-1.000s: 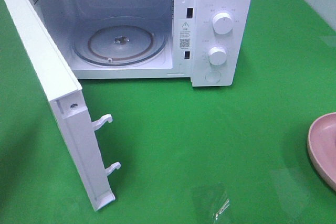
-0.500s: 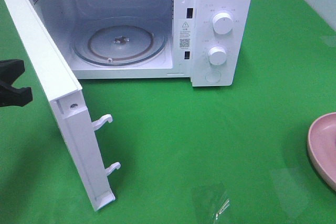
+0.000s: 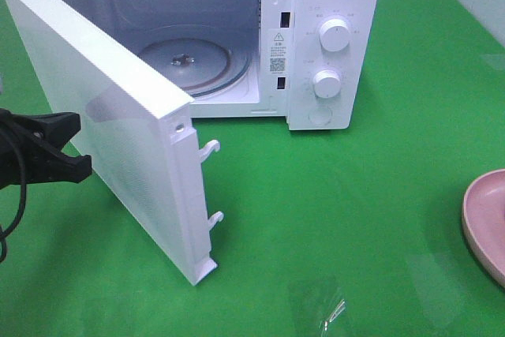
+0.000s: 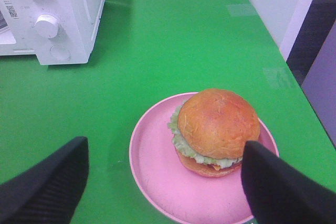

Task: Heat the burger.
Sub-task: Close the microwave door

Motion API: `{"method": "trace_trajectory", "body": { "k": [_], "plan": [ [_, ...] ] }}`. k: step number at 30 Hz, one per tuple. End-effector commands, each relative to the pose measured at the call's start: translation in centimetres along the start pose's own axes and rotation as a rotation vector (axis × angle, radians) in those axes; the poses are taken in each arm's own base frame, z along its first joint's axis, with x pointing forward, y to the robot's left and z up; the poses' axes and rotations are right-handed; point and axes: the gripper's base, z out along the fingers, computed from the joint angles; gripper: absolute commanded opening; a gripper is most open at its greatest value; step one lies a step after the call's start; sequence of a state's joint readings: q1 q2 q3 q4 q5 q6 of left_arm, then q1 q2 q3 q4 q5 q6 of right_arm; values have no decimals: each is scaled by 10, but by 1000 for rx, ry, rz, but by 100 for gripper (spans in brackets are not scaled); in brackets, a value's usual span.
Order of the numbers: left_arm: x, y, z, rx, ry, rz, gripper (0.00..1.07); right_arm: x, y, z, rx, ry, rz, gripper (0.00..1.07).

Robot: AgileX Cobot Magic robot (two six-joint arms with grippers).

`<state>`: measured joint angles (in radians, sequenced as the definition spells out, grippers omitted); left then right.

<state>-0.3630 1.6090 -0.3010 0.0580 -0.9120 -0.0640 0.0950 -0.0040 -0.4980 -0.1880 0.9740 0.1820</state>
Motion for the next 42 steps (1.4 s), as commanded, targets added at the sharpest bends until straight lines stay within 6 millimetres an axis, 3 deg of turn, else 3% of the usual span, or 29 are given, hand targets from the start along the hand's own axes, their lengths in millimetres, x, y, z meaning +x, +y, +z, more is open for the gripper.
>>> {"method": "trace_trajectory", "body": {
  "k": [1, 13, 21, 42],
  "plan": [
    [-1, -8, 7, 12, -27, -7, 0, 2, -1, -3, 5, -29, -6, 76],
    [-12, -42, 38, 54, -42, -21, 0, 2, -1, -3, 6, -30, -6, 76],
    [-29, -74, 72, 111, -37, 9, 0, 2, -1, -3, 7, -30, -7, 76],
    [-60, -93, 131, 80, -75, -31, 0, 2, -1, -3, 7, -30, -7, 76]
  ]
}}
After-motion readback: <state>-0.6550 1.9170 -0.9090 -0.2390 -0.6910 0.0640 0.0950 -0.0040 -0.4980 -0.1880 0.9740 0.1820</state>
